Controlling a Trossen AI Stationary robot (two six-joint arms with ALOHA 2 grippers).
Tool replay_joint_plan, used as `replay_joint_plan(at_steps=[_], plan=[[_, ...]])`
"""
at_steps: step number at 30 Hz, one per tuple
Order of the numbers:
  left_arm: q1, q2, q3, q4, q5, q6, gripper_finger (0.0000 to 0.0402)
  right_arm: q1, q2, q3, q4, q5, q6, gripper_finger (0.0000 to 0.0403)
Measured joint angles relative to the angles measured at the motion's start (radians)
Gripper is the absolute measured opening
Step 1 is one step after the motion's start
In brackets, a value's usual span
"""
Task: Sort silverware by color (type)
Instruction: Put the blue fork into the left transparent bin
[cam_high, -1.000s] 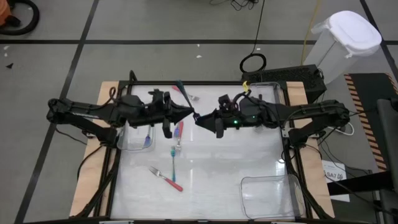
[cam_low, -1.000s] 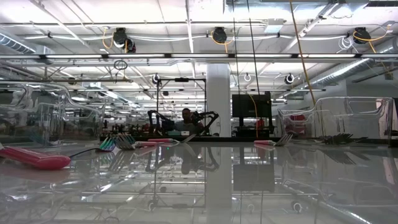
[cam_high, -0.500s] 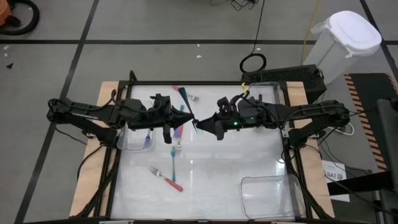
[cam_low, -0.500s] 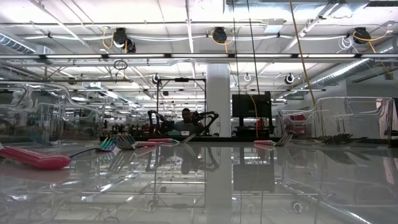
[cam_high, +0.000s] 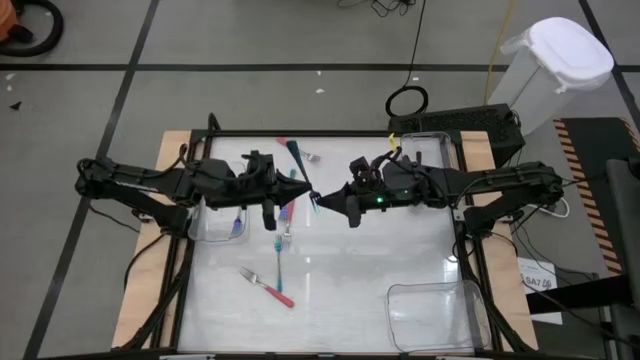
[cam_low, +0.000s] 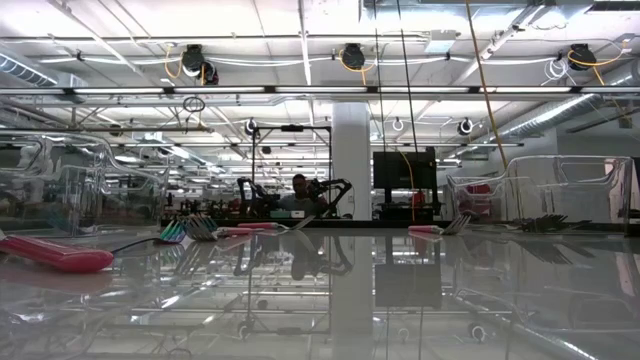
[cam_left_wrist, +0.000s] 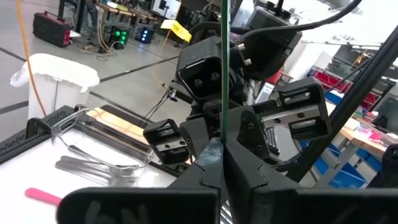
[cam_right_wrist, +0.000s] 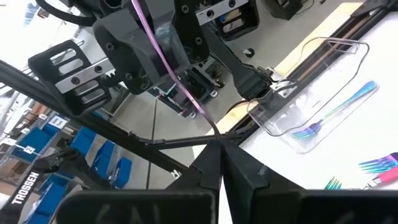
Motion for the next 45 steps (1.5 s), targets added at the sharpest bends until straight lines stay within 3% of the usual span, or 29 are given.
replay_joint_plan(at_steps=[8,12,18,27,34,45], plan=[[0.0,-0.011,0.0,0.002,-0.018,-0.048,0.0089,0.0,0.0,0.0,-0.001,0.021,0.0,0.0002],[0.003,-0.035,0.001,0.002,-0.028,-0.048,0.0108,0.0,0.0,0.0,0.001,0.021,0.0,0.0001],[0.042,-0.072,0.078,-0.109,-0.045,-0.056,0.0112,0.0,0.0,0.0,0.007,0.022,0.001,0.0001],[0.121,-0.041,0.37,-0.472,0.029,-0.03,0.0113,0.0,0.001,0.0,0.032,0.027,-0.011,0.0001],[0.165,0.012,0.486,-0.494,0.114,-0.041,0.0113,0.0,0.001,0.0,0.048,0.051,-0.059,0.0],[0.168,0.086,0.486,-0.411,0.188,-0.011,0.0113,0.0,0.001,0.0,0.137,0.051,-0.083,0.0]])
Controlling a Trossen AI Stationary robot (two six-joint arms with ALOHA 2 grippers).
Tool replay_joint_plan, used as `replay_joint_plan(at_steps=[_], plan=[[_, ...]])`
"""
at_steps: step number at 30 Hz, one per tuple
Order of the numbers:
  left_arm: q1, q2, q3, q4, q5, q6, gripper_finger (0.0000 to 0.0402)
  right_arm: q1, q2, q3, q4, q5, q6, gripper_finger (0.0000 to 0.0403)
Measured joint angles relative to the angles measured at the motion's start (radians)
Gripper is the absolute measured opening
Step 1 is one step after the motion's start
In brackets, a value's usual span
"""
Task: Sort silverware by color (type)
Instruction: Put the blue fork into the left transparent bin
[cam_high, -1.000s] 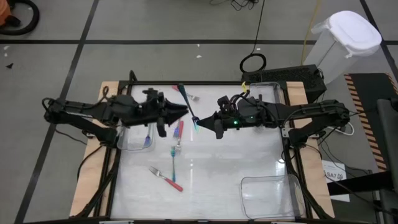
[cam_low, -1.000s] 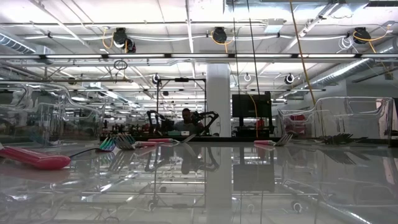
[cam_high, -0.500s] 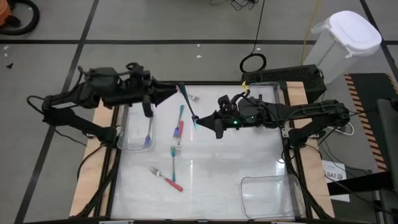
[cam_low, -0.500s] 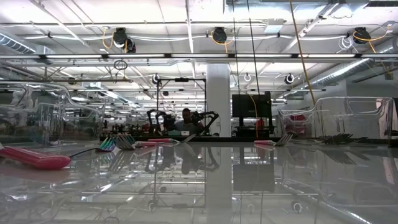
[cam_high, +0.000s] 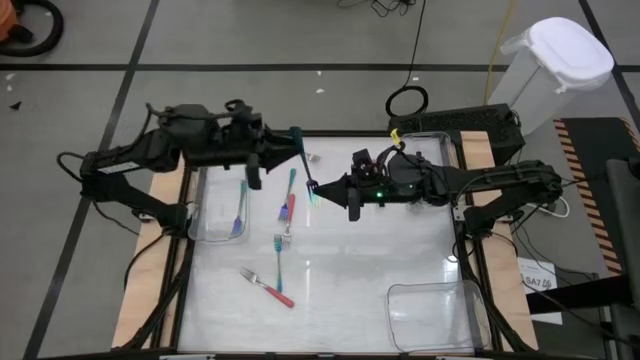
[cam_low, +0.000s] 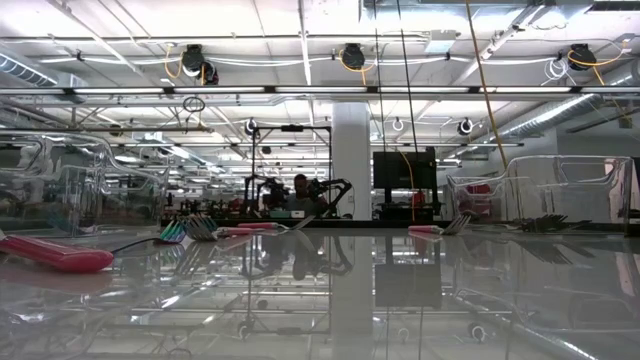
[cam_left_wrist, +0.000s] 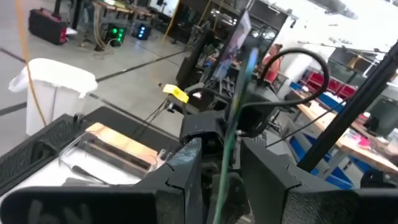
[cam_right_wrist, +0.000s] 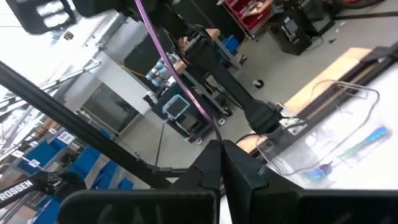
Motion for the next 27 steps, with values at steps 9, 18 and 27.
replay_joint_plan(at_steps=[9,18,27], plan=[[0.005,0.033,0.001,0.071,0.007,0.012,0.0113,0.0,0.0,0.0,0.027,0.028,-0.027,0.0001],[0.005,0.03,0.001,0.074,-0.003,0.009,0.0113,-0.002,0.0,0.0,0.08,0.031,-0.056,0.0002],[0.005,0.029,0.001,0.082,-0.004,0.012,0.0113,-0.003,0.0,0.0,0.077,0.047,-0.06,0.0003]])
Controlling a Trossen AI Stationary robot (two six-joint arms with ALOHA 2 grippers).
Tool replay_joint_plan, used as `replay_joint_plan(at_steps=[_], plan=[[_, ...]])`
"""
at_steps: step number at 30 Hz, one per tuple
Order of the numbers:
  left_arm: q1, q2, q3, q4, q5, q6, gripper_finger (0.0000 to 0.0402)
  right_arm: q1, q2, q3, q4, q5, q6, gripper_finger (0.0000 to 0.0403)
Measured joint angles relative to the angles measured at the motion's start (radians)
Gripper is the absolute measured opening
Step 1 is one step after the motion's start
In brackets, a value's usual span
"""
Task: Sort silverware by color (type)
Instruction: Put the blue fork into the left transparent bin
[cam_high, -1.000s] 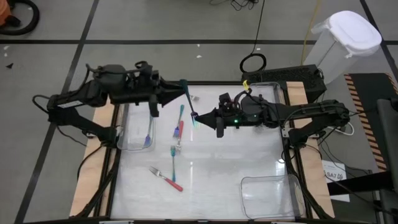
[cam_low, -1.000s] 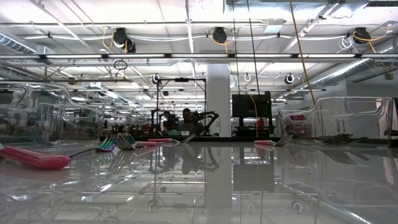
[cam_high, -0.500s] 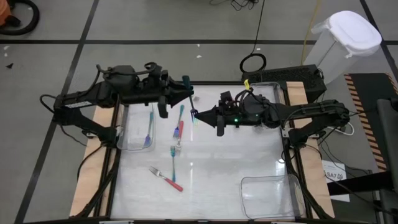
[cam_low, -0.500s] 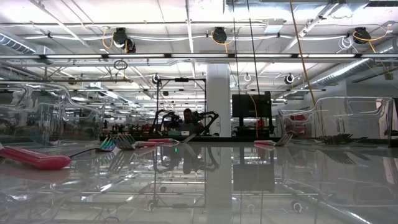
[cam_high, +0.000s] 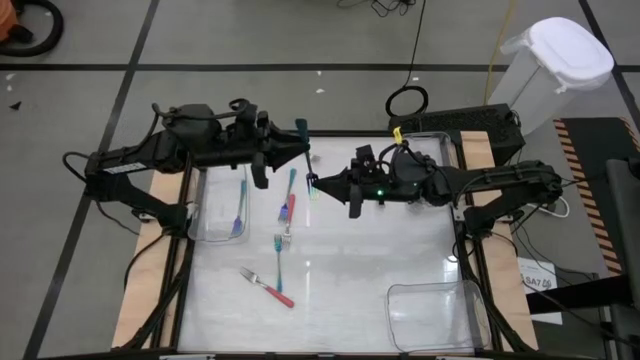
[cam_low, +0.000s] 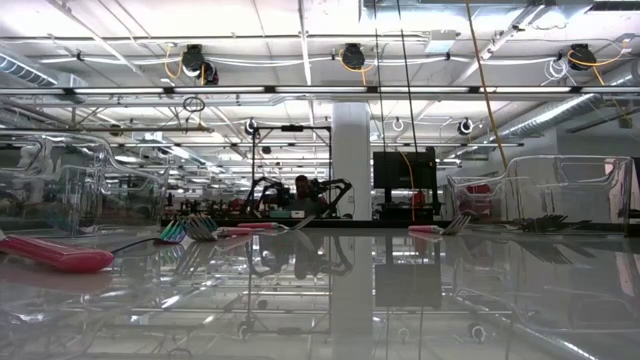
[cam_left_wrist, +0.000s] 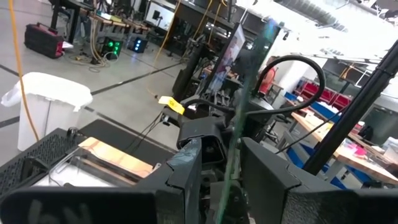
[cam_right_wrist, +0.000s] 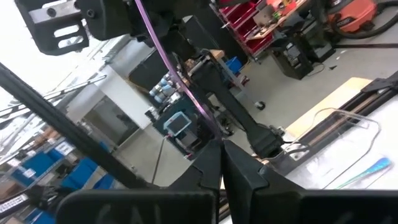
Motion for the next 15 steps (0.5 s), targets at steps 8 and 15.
replay_joint_plan(at_steps=[8,15], plan=[[0.0,0.0,0.0,0.001,0.0,0.0,0.0065,0.0,0.0,0.0,-0.001,0.028,-0.015,0.0003],[0.001,0.0,0.0,0.0,-0.001,0.004,0.0007,0.0,0.0,0.0,-0.001,0.047,-0.013,0.0004]])
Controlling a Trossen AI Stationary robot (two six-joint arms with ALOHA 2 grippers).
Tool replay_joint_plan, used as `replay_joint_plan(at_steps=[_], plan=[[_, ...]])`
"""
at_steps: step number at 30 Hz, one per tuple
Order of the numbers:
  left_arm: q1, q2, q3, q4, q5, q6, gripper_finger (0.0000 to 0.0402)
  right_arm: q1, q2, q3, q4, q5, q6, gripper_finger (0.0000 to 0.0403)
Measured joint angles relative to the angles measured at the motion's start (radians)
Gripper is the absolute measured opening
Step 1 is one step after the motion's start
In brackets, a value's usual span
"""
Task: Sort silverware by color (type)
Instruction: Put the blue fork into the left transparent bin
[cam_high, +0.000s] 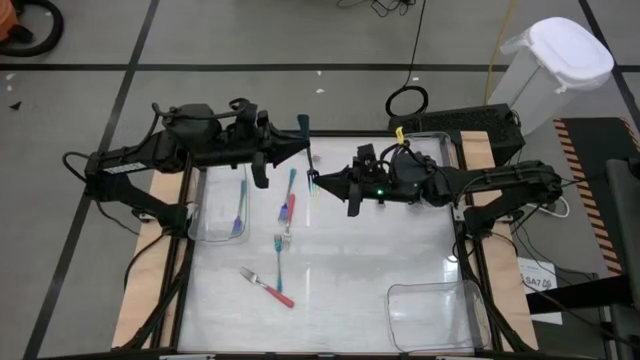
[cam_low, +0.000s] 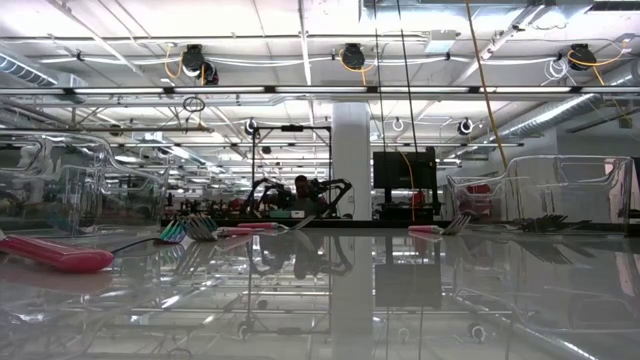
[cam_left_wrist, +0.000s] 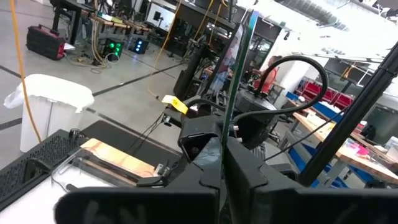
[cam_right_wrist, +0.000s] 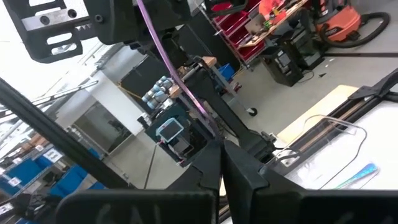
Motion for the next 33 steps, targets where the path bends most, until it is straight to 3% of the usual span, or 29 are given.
replay_joint_plan(at_steps=[8,17,22,33], plan=[[0.002,0.0,0.0,-0.019,0.012,-0.011,0.0002,0.0,0.0,0.0,-0.005,0.006,0.001,0.0017],[0.038,-0.054,-0.002,-0.2,0.037,-0.025,0.0001,-0.006,0.0,0.0,-0.04,0.018,0.048,0.0127],[0.078,-0.102,-0.002,-0.35,0.082,-0.018,0.0,-0.02,0.0,0.0,-0.081,0.015,0.059,0.0168],[0.186,-0.248,-0.001,-0.633,0.084,0.025,0.0,-0.068,0.0,0.0,-0.084,-0.021,0.068,0.018]])
